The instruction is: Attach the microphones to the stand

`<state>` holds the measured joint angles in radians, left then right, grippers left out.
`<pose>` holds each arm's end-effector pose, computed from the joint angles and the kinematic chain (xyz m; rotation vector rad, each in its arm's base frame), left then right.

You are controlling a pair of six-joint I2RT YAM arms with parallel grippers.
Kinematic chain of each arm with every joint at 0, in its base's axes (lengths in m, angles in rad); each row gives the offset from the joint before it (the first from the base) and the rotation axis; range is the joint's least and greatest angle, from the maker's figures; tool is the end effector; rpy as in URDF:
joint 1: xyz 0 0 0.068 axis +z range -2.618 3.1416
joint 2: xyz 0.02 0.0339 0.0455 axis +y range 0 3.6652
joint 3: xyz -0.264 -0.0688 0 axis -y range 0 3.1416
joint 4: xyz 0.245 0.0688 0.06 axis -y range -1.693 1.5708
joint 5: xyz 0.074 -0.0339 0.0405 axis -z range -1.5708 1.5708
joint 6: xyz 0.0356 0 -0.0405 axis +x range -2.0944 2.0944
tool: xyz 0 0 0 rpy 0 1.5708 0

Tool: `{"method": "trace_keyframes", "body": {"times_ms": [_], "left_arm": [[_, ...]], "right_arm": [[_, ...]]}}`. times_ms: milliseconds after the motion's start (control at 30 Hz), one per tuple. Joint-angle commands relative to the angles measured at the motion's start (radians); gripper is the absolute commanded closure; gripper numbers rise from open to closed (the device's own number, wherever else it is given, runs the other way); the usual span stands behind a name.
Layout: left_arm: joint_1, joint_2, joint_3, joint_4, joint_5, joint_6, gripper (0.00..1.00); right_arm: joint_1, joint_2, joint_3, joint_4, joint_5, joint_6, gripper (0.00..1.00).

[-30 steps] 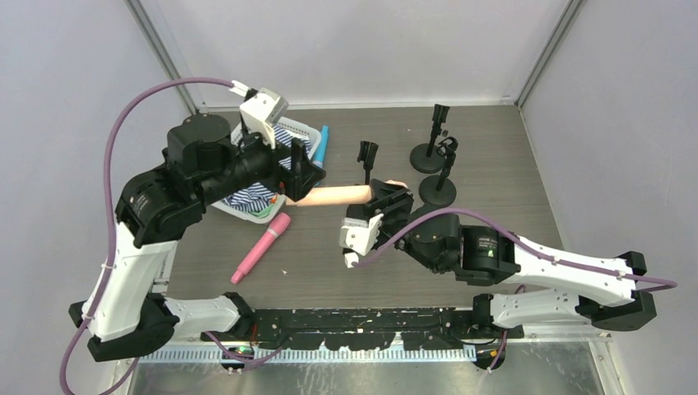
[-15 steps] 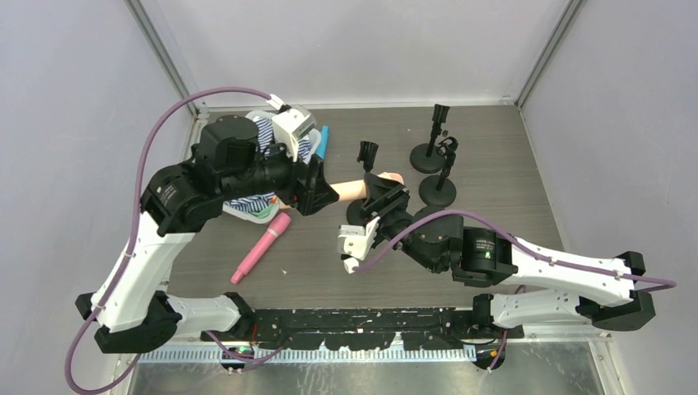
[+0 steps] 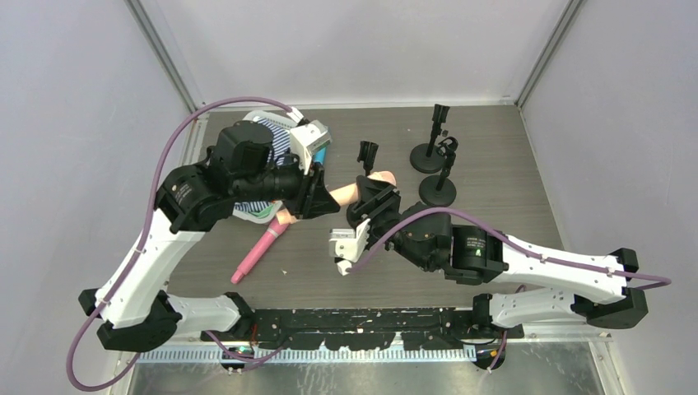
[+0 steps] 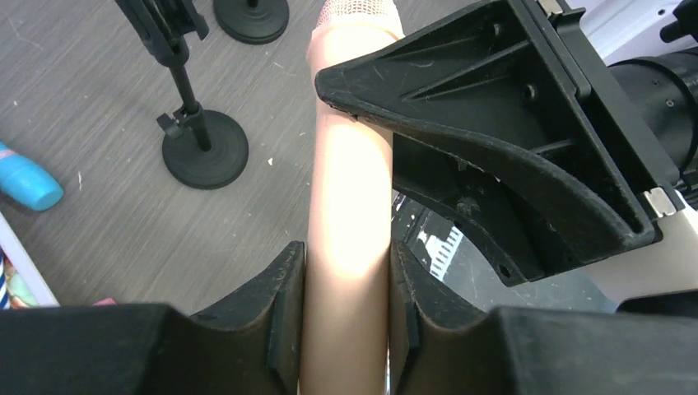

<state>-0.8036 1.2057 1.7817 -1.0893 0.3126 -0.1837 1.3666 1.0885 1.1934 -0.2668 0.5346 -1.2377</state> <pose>0.1257 -0.1462 0.4909 0.8572 2.0177 -0.9073 0.0661 0.2296 0.4158 -1.5148 0.8223 -0.3669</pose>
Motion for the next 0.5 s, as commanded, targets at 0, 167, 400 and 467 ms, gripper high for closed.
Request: {"method": "trace_keyframes", "body": {"times_ms": [0,167,400,467], "left_arm": [[0.001,-0.006,-0.028,-0.006,0.014,0.017,0.86],[0.001,-0.012,-0.055,0.018,0.003,0.027,1.0],[0.001,-0.067,-0.105,0.126,-0.131,0.006,1.0],[0.001,-0.105,-0.129,0.184,-0.144,0.004,1.0]], "right_arm": [[0.005,-0.024,0.063,0.032,-0.013,-0.253,0.85],[0.005,-0.043,0.049,0.066,-0.013,-0.226,0.54],[0.006,-0.099,-0.002,0.09,-0.016,-0.154,0.13],[0.005,-0.122,-0.026,0.097,-0.027,-0.107,0.12]]}}
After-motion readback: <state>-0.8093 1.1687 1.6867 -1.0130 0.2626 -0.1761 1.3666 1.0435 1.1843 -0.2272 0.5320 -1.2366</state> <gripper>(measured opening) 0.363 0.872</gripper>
